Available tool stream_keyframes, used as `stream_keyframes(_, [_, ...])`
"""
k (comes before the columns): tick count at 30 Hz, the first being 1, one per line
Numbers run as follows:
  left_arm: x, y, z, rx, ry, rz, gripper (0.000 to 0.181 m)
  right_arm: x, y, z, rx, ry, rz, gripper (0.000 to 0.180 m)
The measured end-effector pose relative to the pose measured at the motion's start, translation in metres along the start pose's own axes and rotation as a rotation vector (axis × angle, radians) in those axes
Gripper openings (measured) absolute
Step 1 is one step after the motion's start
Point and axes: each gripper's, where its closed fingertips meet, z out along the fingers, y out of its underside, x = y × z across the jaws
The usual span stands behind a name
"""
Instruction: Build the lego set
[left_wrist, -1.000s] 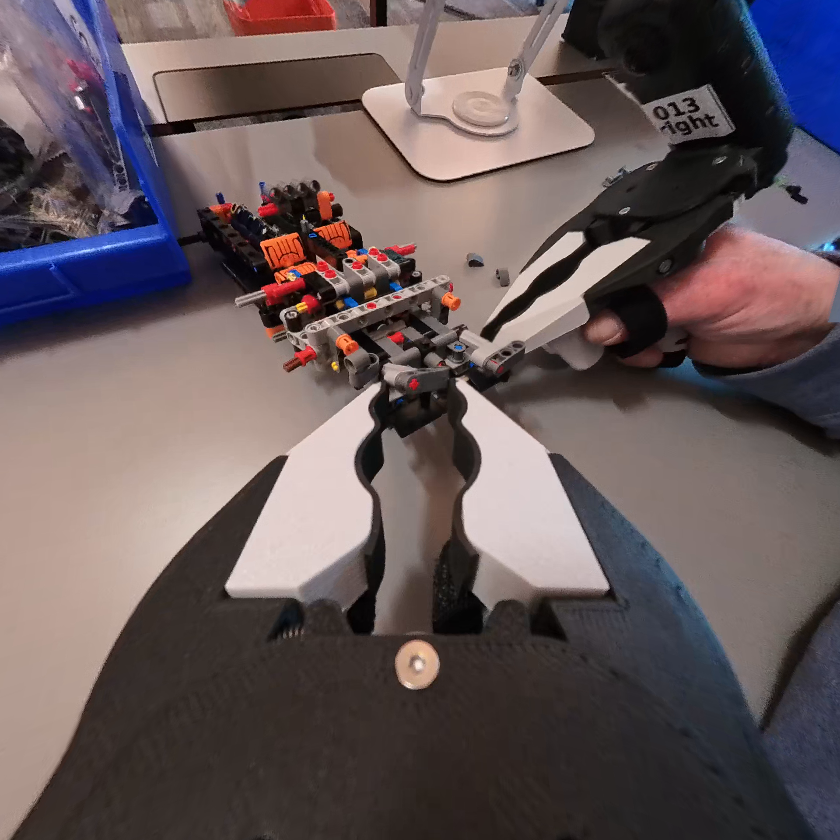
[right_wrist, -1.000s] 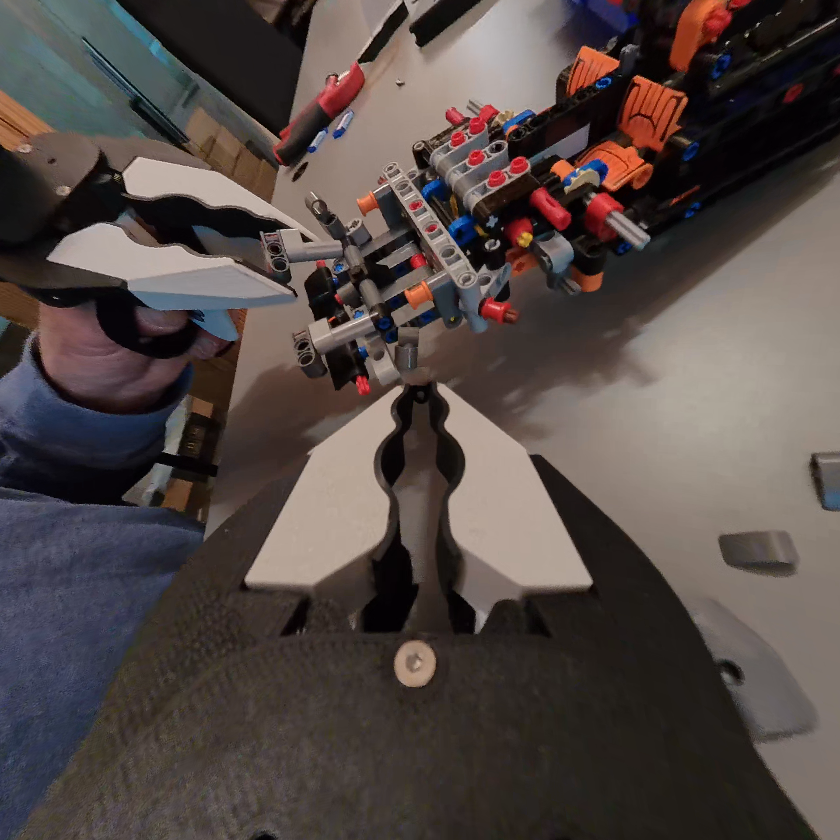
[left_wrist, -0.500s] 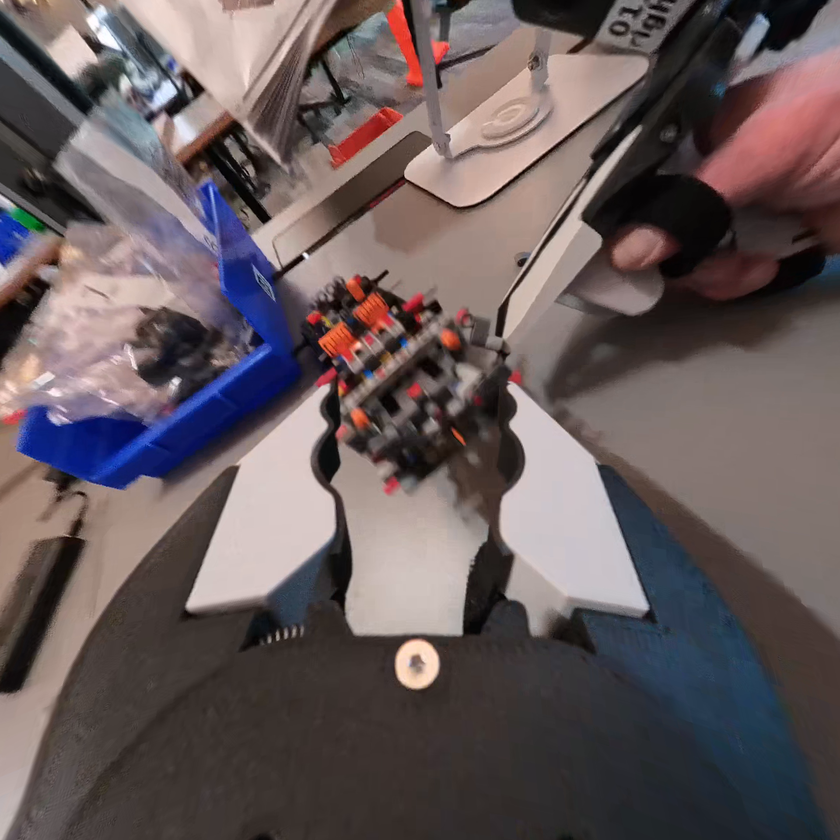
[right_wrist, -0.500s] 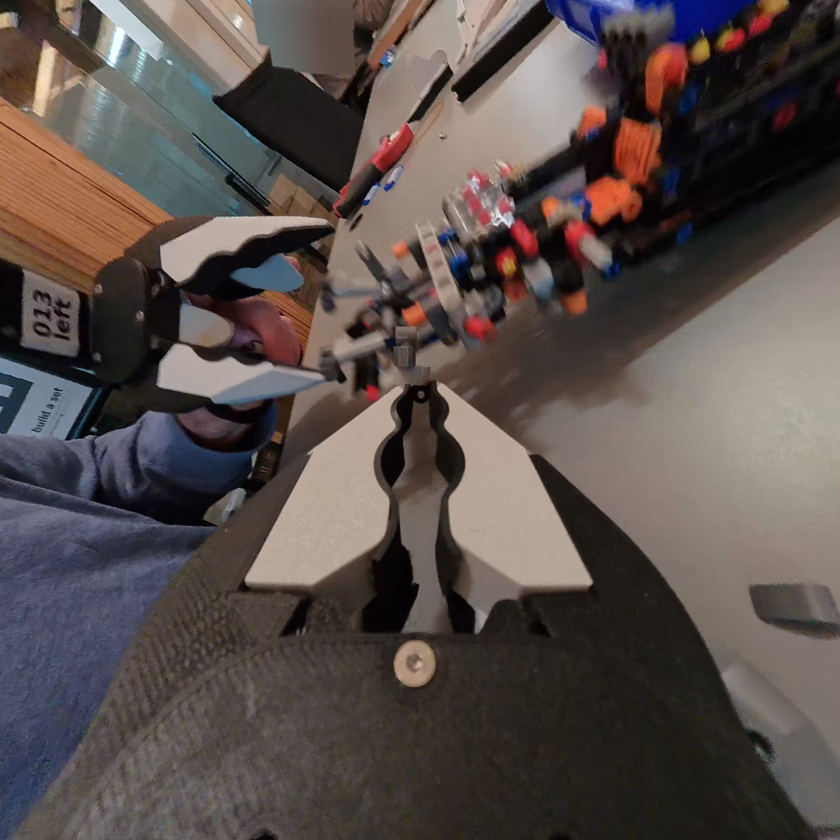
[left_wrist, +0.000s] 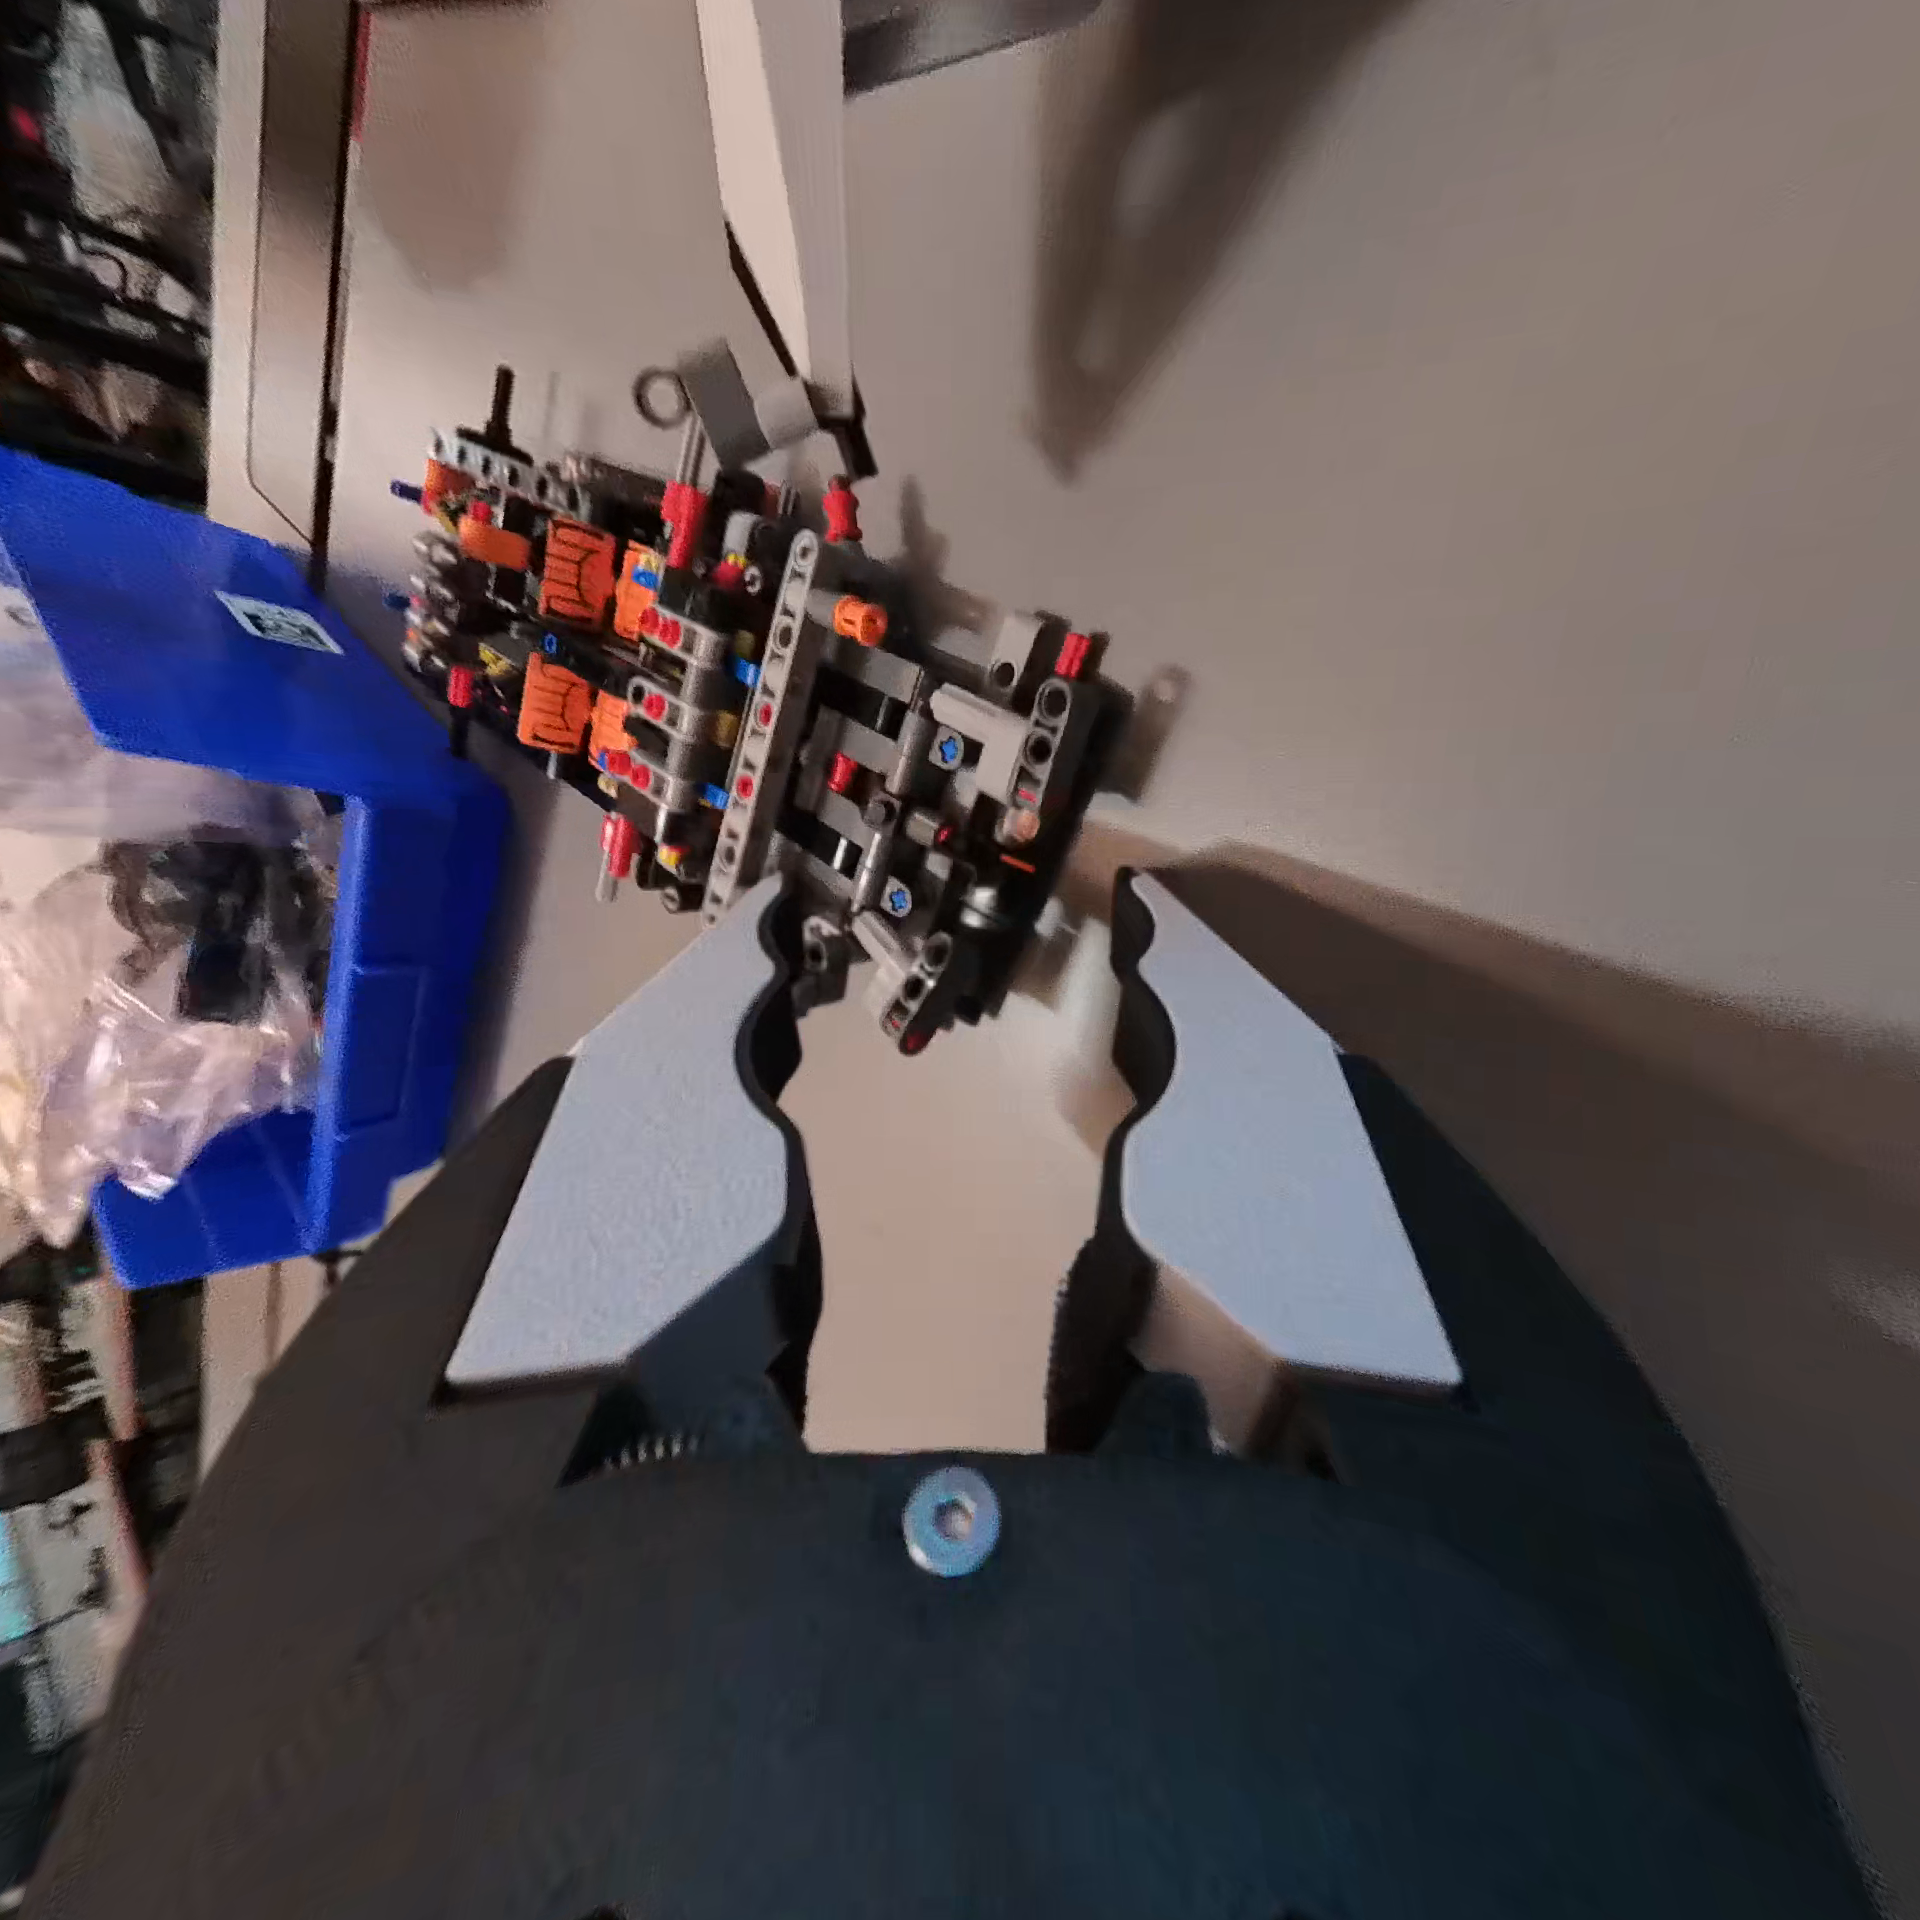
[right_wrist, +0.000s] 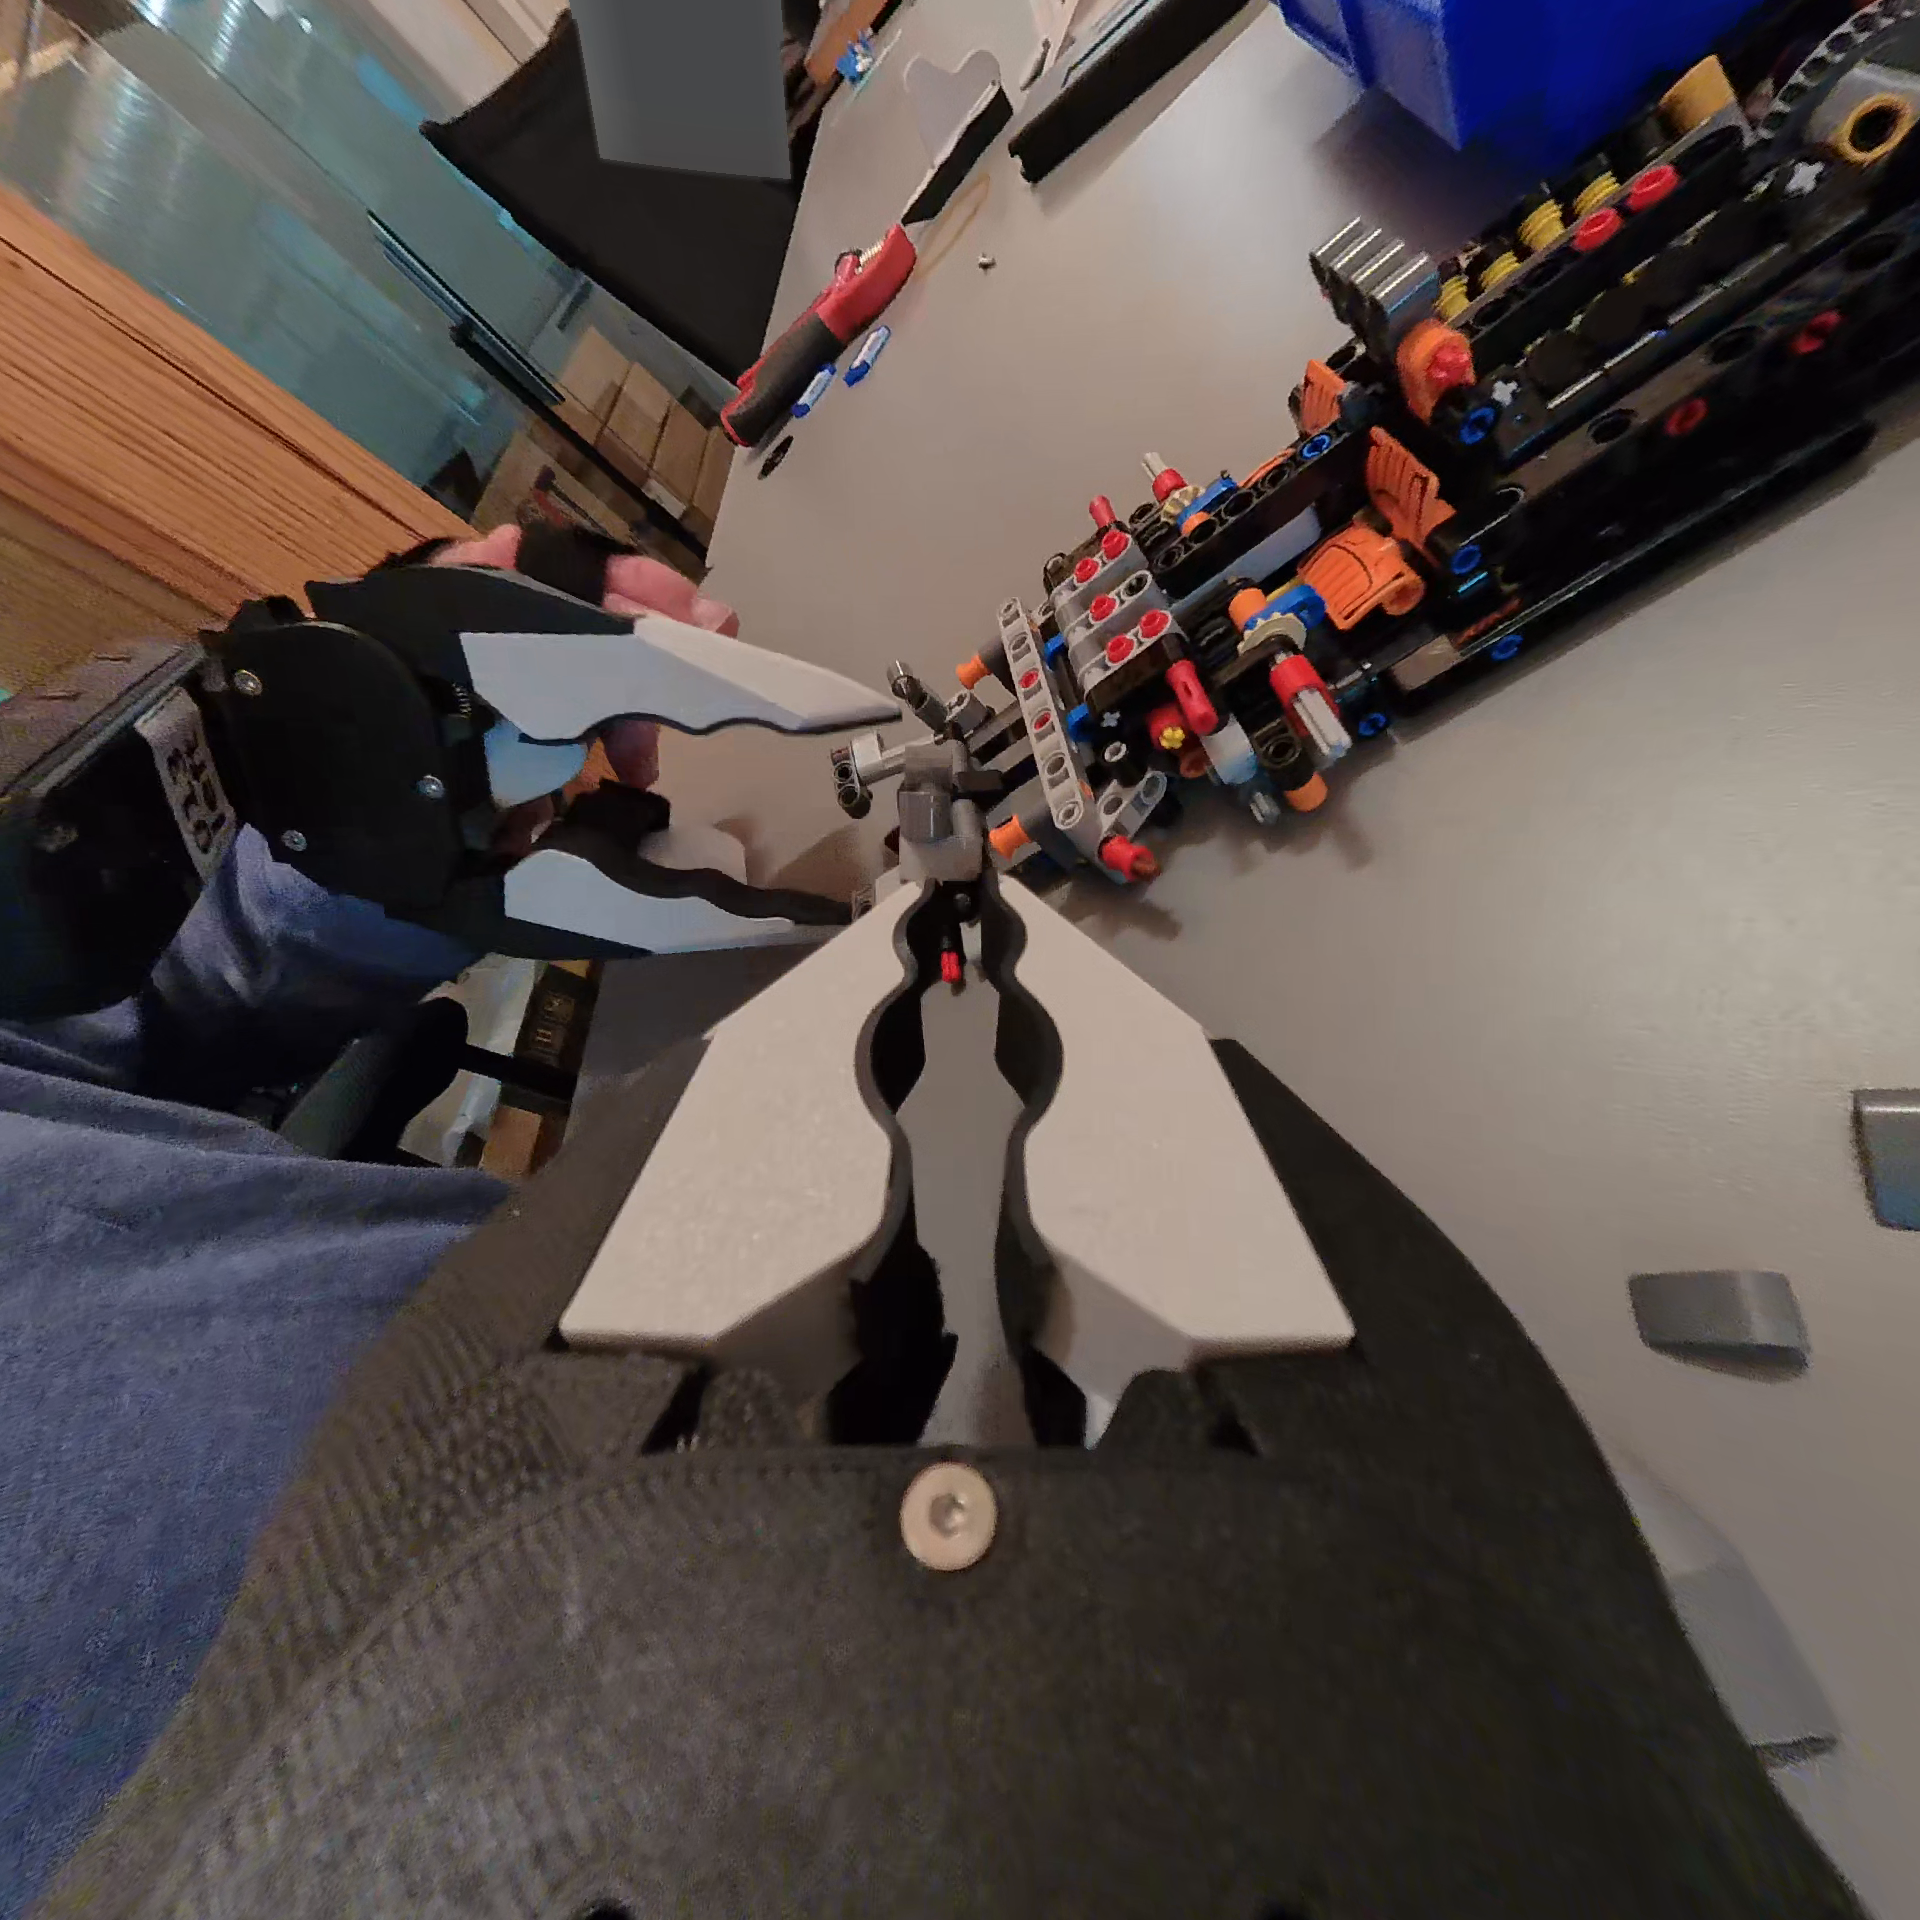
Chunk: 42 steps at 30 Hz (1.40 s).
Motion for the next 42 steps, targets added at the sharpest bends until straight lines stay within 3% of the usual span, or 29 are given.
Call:
stream_keyframes(6, [-0.006, -0.011, 0.011, -0.014, -0.029, 0.165, 0.048, -0.001, 0.001, 0.001, -0.007, -0.003, -0.001, 0.005])
stream_keyframes(11, [-0.006, -0.006, 0.023, -0.044, -0.045, 0.217, 0.017, 0.000, 0.001, 0.001, -0.006, -0.002, 0.000, 0.005])
stream_keyframes(13, [-0.007, -0.008, 0.024, -0.024, -0.070, 0.211, 0.017, 0.002, 0.001, 0.000, -0.009, 0.008, -0.002, 0.005])
stream_keyframes(17, [-0.015, -0.011, 0.014, 0.026, -0.081, 0.083, 0.040, 0.009, 0.001, -0.002, -0.017, 0.046, -0.026, 0.005])
stream_keyframes(20, [-0.014, -0.020, 0.011, 0.068, -0.074, 0.108, 0.040, 0.009, 0.001, -0.001, -0.020, 0.041, -0.027, 0.005])
stream_keyframes(26, [-0.007, -0.020, 0.028, 0.015, -0.081, 0.210, 0.017, 0.008, -0.001, -0.003, -0.006, 0.034, -0.023, 0.005])
stream_keyframes(38, [-0.014, -0.037, 0.024, 0.091, -0.144, 0.163, 0.014, 0.014, -0.002, -0.009, 0.002, 0.065, -0.033, 0.005])
stream_keyframes(42, [-0.021, -0.043, 0.018, 0.115, -0.139, 0.113, 0.014, 0.030, 0.004, -0.018, -0.037, 0.180, -0.074, 0.005])
